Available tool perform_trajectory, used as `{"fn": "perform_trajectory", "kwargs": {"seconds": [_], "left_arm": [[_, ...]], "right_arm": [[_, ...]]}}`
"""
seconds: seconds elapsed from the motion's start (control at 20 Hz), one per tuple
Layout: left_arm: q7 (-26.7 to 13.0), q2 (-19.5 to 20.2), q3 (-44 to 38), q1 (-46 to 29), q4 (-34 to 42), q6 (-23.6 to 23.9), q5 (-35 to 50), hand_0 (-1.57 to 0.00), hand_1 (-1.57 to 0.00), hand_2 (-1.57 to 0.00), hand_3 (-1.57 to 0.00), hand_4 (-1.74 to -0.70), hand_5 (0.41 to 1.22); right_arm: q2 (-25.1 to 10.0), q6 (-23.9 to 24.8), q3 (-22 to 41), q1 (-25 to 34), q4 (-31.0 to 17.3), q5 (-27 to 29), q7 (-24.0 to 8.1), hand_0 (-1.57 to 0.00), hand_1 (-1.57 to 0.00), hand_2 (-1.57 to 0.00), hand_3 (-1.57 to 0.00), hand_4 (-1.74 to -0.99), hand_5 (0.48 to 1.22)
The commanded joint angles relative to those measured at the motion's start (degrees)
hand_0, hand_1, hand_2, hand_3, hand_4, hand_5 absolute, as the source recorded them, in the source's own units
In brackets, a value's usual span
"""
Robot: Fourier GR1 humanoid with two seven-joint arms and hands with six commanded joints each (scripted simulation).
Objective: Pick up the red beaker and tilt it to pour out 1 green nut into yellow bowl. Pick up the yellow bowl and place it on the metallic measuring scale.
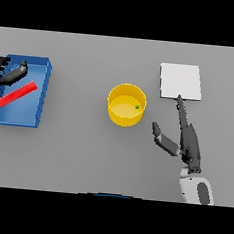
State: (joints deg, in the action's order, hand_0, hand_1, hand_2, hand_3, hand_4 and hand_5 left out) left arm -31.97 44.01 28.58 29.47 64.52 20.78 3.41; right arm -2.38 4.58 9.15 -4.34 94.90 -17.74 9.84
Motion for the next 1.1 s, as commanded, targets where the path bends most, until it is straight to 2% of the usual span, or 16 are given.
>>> {"fn": "perform_trajectory", "kwargs": {"seconds": [0.0,0.1,0.25,0.3,0.35,0.5,0.55,0.75,1.05], "left_arm": [[0.44,-0.57,0.23,0.8,-0.68,-0.45,-0.13,-0.32,-0.26,-0.27,-0.25,-0.82,0.657],[2.76,-1.59,0.24,1.21,-2.87,-0.75,-0.22,-0.2,-0.17,-0.17,-0.16,-0.8,0.652],[4.48,-1.25,-0.4,1.39,-2.64,0.09,-0.27,-0.1,-0.08,-0.09,-0.08,-0.78,0.651],[4.68,-1.29,0.03,1.24,-1.82,0.93,-0.96,-0.08,-0.07,-0.07,-0.07,-0.77,0.655],[5.5,-1.29,0.07,0.94,-2.14,0.75,-0.93,-0.07,-0.05,-0.06,-0.05,-0.76,0.657],[5.64,-1.59,0.04,1.03,-1.05,1.02,-0.53,-0.03,-0.03,-0.03,-0.03,-0.75,0.662],[5.89,-1.67,0.04,1.15,-0.78,1.33,-0.58,-0.03,-0.02,-0.02,-0.02,-0.74,0.664],[5.92,-1.23,0.34,1.08,-1.26,1.04,-0.87,-0.01,-0.01,-0.01,-0.01,-0.73,0.68],[4.82,-0.82,0.42,1.39,-1.09,0.38,-0.59,0.0,0.0,0.0,0.0,-0.74,0.701]], "right_arm": [[-0.04,-0.01,0.01,0.03,0.03,-0.05,-0.01,0.0,0.0,0.0,0.0,-1.009,0.639],[-0.46,-0.21,0.19,-0.34,0.26,-0.43,0.03,0.0,0.0,0.0,0.0,-1.015,0.642],[-1.44,-0.23,0.41,1.38,-0.29,-2.24,-3.92,0.0,0.0,0.0,0.0,-1.02,0.64],[-2.43,-2.27,1.22,2.44,-0.26,-2.15,-3.36,0.0,0.0,0.0,0.0,-1.014,0.666],[-4.2,-4.35,1.5,3.34,-0.65,-2.17,-3.23,0.0,0.0,0.0,0.0,-1.005,0.669],[-11.89,-10.13,4.21,10.29,-2.22,-7.76,-5.84,0.0,0.0,0.0,0.0,-1.071,0.678],[-12.68,-11.33,5.86,12.43,-2.91,-9.96,-7.24,0.0,0.0,0.0,0.0,-1.094,0.677],[-18.05,-16.74,11.4,20.3,-6.77,-17.13,-5.52,0.0,0.0,0.0,0.0,-1.192,0.677],[-22.92,-22.6,19.65,30.97,-12.93,-25.83,-0.13,0.0,0.0,0.0,0.0,-1.227,0.698]]}}
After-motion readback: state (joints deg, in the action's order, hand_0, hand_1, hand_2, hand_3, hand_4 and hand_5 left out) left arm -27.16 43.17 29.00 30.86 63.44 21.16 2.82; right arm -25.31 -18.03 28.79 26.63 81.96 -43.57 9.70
